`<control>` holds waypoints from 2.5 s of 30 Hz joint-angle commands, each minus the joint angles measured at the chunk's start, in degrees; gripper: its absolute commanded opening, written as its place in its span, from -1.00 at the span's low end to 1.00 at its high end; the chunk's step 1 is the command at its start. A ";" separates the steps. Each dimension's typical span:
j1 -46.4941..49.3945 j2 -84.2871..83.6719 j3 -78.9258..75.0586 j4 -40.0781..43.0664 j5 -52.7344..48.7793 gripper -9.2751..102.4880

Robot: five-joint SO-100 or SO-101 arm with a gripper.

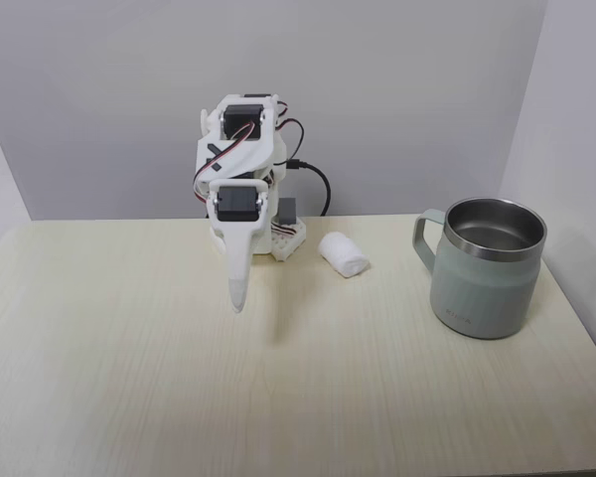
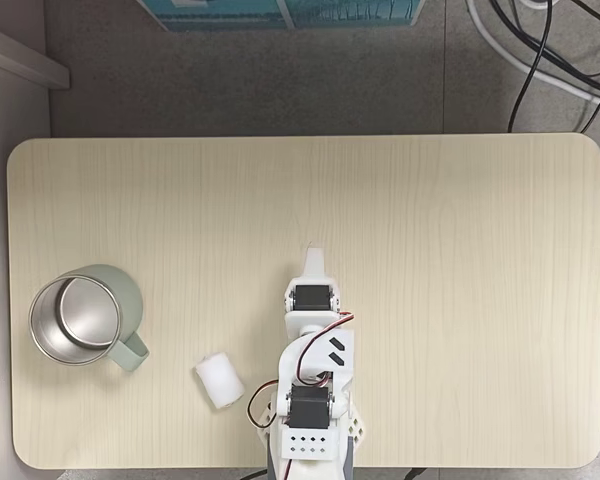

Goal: Grasp a dressing and put it in the cup.

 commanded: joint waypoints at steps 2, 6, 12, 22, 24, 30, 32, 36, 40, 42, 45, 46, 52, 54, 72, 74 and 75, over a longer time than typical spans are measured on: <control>2.37 -0.44 -0.09 -1.23 3.16 -0.84; 2.37 -0.44 -0.09 -1.23 3.16 -0.84; 2.37 -0.44 -0.09 -1.23 3.16 -0.84; 1.41 -0.53 1.41 -0.44 1.93 -0.83; 0.62 -0.53 5.62 2.55 1.14 -0.83; -11.51 8.00 28.48 15.73 -4.66 -0.83; -18.02 15.21 37.62 20.30 -8.17 -0.83; -30.67 26.28 51.06 29.44 -18.54 -0.80; -40.34 37.00 62.31 41.31 -30.59 -0.72; -44.47 40.52 65.57 47.20 -38.58 -0.66; -48.96 41.84 65.57 52.03 -48.87 -0.57; -50.71 41.84 64.78 53.53 -52.03 -0.49; -56.78 43.15 56.43 55.55 -62.49 -0.39; -57.57 44.82 52.56 53.61 -64.07 -0.35; -63.19 55.55 22.94 26.02 -66.09 -0.28; -63.19 56.25 20.39 22.59 -66.01 -0.28; -63.19 56.51 19.60 21.36 -66.01 -0.28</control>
